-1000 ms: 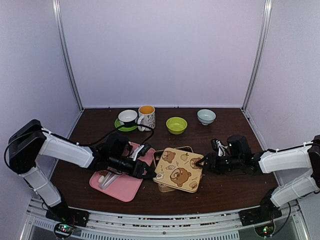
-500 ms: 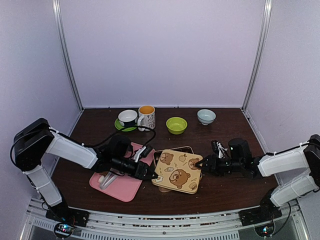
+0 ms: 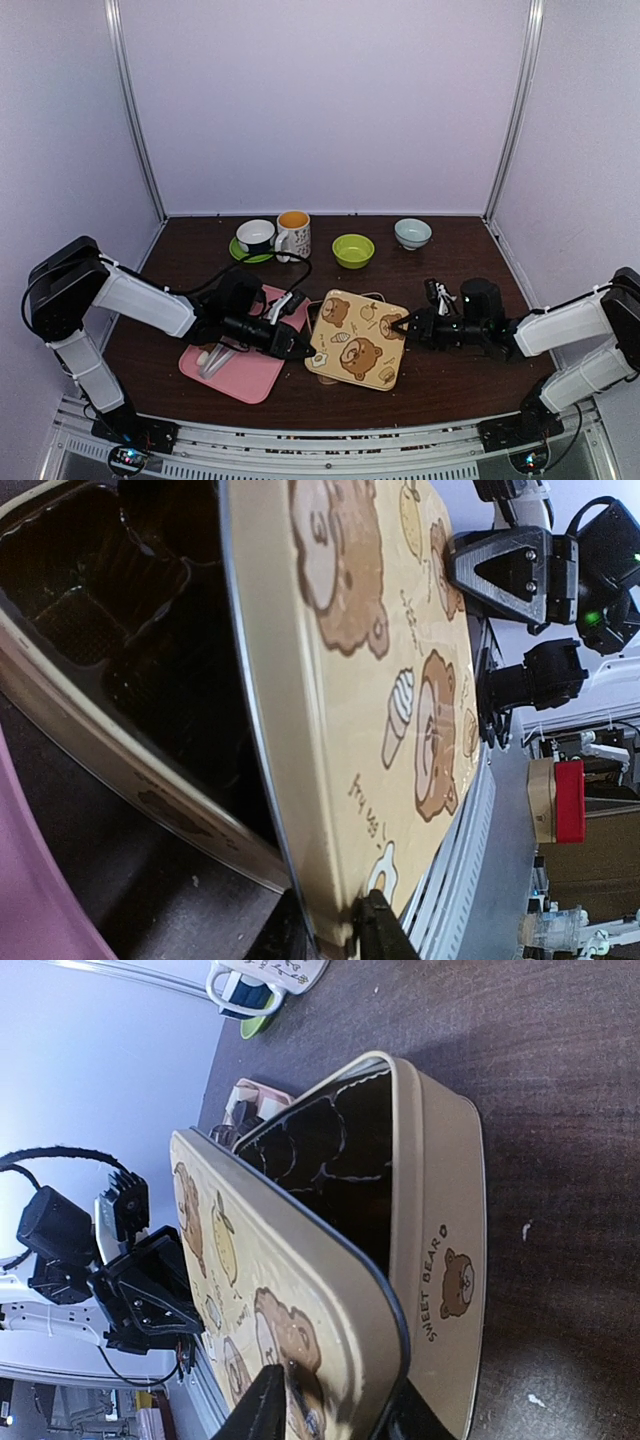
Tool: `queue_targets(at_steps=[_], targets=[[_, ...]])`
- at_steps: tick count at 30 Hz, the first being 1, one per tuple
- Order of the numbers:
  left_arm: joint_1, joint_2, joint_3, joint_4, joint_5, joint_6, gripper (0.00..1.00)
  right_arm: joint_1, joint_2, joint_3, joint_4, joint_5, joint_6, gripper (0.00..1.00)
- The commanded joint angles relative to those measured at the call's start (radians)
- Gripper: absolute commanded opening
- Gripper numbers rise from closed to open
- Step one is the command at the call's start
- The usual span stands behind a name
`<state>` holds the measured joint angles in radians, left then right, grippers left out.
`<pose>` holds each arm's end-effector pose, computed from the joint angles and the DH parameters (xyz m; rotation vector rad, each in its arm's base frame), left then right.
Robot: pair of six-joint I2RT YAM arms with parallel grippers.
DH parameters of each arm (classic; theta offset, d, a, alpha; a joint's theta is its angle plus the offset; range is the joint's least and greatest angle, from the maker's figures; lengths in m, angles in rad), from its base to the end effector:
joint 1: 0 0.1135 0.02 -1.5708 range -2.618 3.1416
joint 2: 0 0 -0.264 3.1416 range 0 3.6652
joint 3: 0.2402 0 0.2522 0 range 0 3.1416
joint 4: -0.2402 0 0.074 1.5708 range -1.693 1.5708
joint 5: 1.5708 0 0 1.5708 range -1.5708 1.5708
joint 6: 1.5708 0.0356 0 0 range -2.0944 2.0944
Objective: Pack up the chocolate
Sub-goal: Pick up the box lid from the packing box.
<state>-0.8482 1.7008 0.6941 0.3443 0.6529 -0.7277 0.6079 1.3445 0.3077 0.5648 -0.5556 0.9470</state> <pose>0.1931 -0.2517 0.1374 0.5704 2.5028 -1.4813 0.1780 0.1467 0.1431 -0.0077 2.3350 1.4554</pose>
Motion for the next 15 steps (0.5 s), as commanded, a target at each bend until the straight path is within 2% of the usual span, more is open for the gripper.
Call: queue_targets(at_steps=[1,4,15], targets=[[-0.007,-0.032,0.009,0.038,-0.008,0.001,0.20,-0.005,-0.019,-0.010,0.111,-0.059,-0.001,0.31],[-0.009,-0.043,0.011,0.031,-0.011,0.004,0.20,-0.005,-0.022,-0.024,0.163,-0.070,0.019,0.27],[-0.009,-0.071,0.025,0.016,-0.006,0.003,0.19,0.003,-0.070,-0.019,0.220,-0.171,0.009,0.29]])
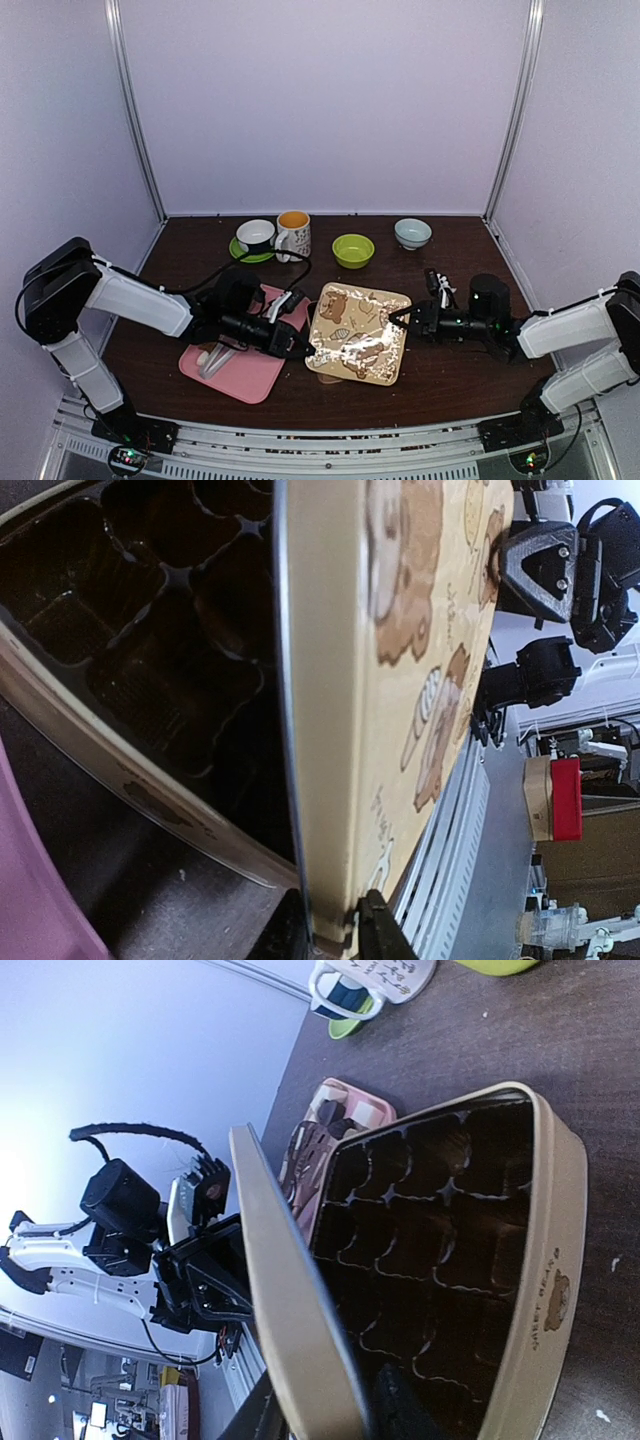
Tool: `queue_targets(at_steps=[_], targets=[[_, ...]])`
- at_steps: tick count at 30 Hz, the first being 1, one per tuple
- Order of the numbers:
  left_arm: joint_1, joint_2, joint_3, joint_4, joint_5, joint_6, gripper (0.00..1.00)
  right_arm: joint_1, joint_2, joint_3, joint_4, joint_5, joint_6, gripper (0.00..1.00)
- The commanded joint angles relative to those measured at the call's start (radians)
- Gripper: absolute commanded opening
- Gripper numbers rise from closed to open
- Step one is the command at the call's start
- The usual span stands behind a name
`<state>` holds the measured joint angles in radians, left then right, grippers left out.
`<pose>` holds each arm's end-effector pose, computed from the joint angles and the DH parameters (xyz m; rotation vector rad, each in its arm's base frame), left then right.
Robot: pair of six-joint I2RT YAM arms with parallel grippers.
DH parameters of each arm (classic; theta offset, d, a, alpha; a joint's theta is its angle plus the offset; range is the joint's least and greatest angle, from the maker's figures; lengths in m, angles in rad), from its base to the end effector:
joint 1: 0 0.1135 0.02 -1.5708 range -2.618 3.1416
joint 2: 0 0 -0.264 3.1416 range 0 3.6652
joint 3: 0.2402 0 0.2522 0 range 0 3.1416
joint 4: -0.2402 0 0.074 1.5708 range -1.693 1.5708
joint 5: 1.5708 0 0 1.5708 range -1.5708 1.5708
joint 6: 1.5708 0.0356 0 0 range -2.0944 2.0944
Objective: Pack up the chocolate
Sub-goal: Pick up the box lid from the packing box, then put down the box lid at the center of the board.
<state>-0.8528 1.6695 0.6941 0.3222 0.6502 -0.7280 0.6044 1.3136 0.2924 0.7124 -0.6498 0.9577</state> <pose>0.1906 -0.2509 0.1449 0.5767 2.4926 -1.4843 0.1766 0.1481 0.1602 -0.1411 2.1800 1.5986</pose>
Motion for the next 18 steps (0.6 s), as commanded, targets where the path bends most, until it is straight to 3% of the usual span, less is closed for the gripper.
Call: queue_targets(at_steps=[1,12,18], targets=[[-0.005,-0.042,0.026,0.039,-0.003,0.002,0.19,0.006,-0.046,-0.005,0.075,-0.088,-0.002,0.29],[-0.004,-0.032,0.008,0.110,-0.007,-0.044,0.20,0.006,-0.103,-0.015,0.130,-0.151,0.014,0.18],[-0.003,-0.124,-0.030,0.081,-0.091,-0.012,0.38,0.005,-0.134,0.016,0.069,-0.116,0.008,0.09]])
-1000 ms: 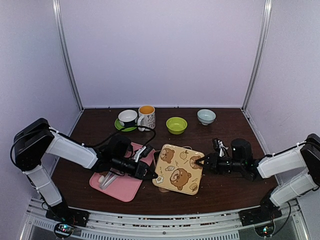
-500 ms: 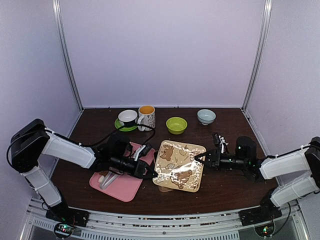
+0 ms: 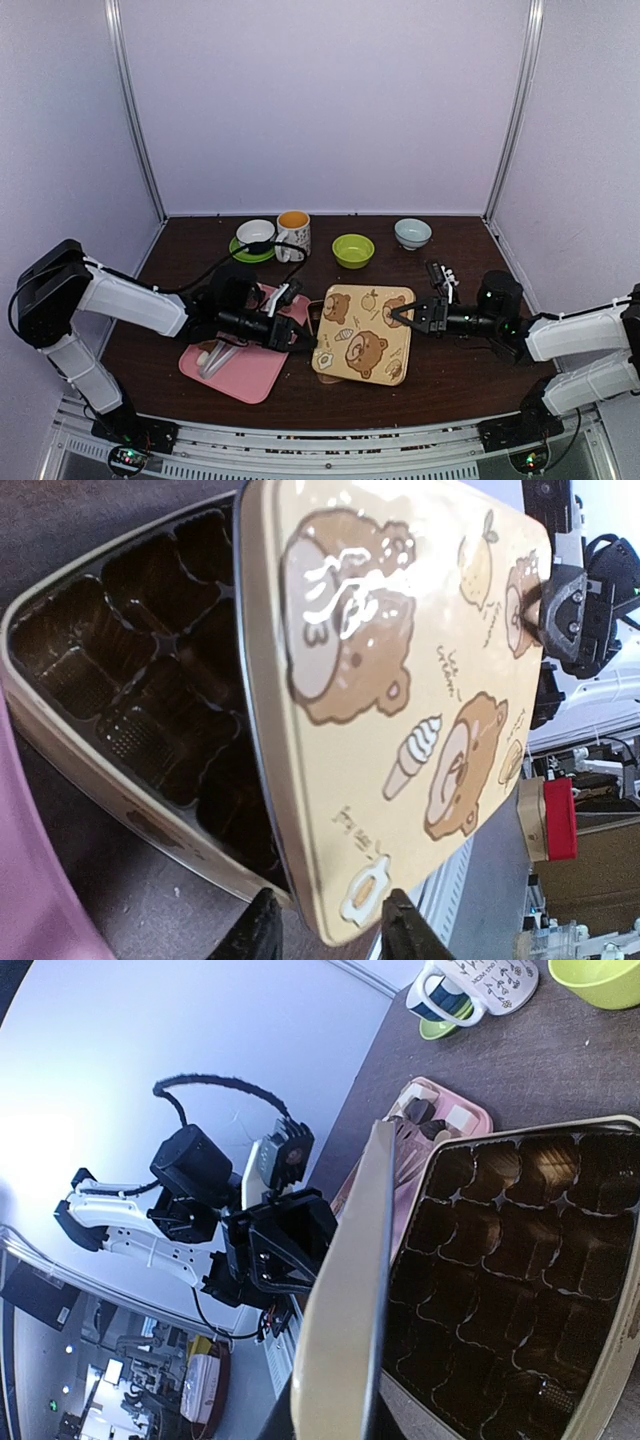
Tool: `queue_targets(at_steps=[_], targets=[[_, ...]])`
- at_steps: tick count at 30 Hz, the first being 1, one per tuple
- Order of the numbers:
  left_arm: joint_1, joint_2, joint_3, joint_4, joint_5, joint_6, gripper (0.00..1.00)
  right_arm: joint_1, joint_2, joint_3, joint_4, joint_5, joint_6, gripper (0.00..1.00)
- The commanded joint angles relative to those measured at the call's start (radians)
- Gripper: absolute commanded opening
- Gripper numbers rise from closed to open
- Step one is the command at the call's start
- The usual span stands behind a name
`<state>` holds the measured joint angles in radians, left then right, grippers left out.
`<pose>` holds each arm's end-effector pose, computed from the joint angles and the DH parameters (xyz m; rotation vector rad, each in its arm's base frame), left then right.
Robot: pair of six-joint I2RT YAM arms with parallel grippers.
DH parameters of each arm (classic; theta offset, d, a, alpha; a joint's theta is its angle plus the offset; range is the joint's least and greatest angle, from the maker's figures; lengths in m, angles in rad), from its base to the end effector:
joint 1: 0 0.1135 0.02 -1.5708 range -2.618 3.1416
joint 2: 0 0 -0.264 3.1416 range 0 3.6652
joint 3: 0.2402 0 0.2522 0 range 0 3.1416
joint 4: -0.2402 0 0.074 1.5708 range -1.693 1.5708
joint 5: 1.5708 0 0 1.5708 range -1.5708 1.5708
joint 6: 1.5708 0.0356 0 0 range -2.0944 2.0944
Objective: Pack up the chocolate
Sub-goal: Put down the box lid at the center of the board.
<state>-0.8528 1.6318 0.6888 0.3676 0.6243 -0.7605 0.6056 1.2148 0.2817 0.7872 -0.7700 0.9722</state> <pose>0.1915 -0.2508 0.1580 0.5409 2.4218 -1.5045 0.1672 0.1459 0.1854 -0.3131 2.0255 1.7380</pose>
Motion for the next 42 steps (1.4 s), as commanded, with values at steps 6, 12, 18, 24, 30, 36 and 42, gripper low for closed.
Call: queue_targets(at_steps=[6,12,18,24,30,36,42], targets=[[-0.003,-0.179,-0.030,-0.036,-0.141,0.046,0.45,0.002,-0.110,0.105,-0.126,0.030,-0.044,0.05],[-0.004,-0.298,0.007,-0.223,-0.280,0.122,0.42,-0.002,-0.187,0.226,-0.311,0.076,-0.112,0.05],[-0.003,-0.400,0.048,-0.418,-0.459,0.213,0.41,-0.016,-0.261,0.384,-0.710,0.248,-0.332,0.05],[0.013,-0.414,0.111,-0.550,-0.526,0.283,0.42,-0.023,-0.297,0.534,-1.027,0.460,-0.555,0.05],[0.031,-0.400,0.182,-0.662,-0.586,0.339,0.42,-0.023,-0.303,0.643,-1.235,0.695,-0.689,0.05],[0.033,-0.404,0.185,-0.680,-0.617,0.354,0.42,-0.023,-0.235,0.749,-1.432,0.962,-0.780,0.05],[0.034,-0.387,0.206,-0.697,-0.640,0.362,0.42,-0.004,-0.096,0.803,-1.532,1.116,-0.775,0.05]])
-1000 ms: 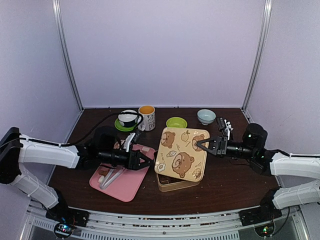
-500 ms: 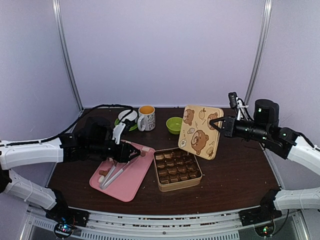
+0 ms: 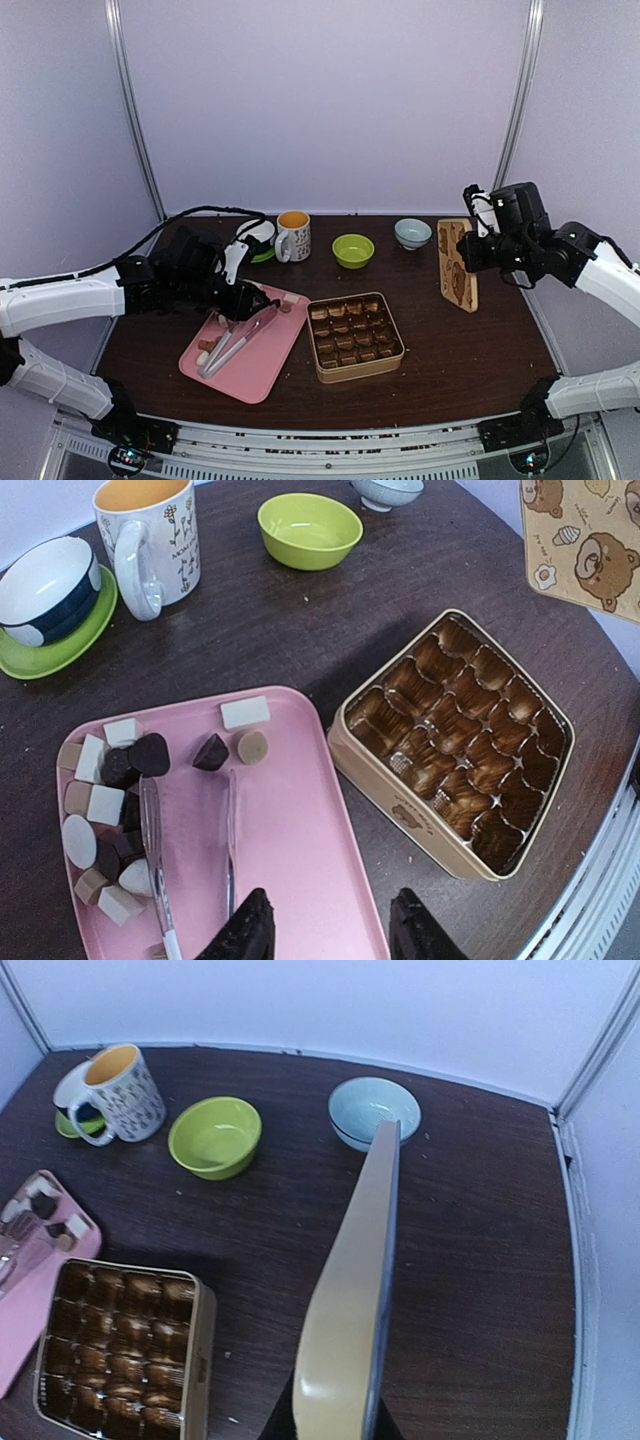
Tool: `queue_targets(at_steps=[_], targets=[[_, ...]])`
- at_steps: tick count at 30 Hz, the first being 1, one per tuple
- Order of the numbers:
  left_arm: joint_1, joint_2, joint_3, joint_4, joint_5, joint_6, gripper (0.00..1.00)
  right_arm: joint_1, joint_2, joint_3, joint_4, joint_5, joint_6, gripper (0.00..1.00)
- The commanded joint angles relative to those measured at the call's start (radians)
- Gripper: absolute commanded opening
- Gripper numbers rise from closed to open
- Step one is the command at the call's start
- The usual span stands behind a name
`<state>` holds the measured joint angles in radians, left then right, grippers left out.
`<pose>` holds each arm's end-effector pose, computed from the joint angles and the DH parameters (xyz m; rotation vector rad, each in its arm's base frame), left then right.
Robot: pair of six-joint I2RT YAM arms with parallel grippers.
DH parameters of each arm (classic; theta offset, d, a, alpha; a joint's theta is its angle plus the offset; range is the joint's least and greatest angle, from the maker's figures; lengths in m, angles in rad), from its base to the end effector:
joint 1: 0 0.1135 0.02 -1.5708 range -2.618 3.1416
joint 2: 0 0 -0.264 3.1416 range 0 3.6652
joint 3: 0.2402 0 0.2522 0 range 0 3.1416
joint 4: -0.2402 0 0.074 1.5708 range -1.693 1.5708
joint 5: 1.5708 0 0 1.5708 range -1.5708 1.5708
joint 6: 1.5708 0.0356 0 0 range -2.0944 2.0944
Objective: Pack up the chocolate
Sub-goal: Put down the box lid at the center of the board.
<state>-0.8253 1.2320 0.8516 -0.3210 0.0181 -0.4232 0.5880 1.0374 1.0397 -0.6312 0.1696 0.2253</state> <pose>0.1798 -0.1957 0.2565 0.4819 2.3146 -0.6590 0.1854 0.1164 0.3372 -0.3032 2.1814 0.2713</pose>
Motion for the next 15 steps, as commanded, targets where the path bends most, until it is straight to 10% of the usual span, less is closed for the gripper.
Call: queue_targets(at_steps=[1,15], targets=[[0.007,0.016,0.046,-0.012,-0.037,0.024,0.42,0.025,0.110,0.059,-0.127,0.193,-0.028,0.05],[0.024,-0.003,0.004,0.001,-0.048,-0.005,0.42,0.186,0.499,0.204,-0.257,0.397,0.024,0.09]])
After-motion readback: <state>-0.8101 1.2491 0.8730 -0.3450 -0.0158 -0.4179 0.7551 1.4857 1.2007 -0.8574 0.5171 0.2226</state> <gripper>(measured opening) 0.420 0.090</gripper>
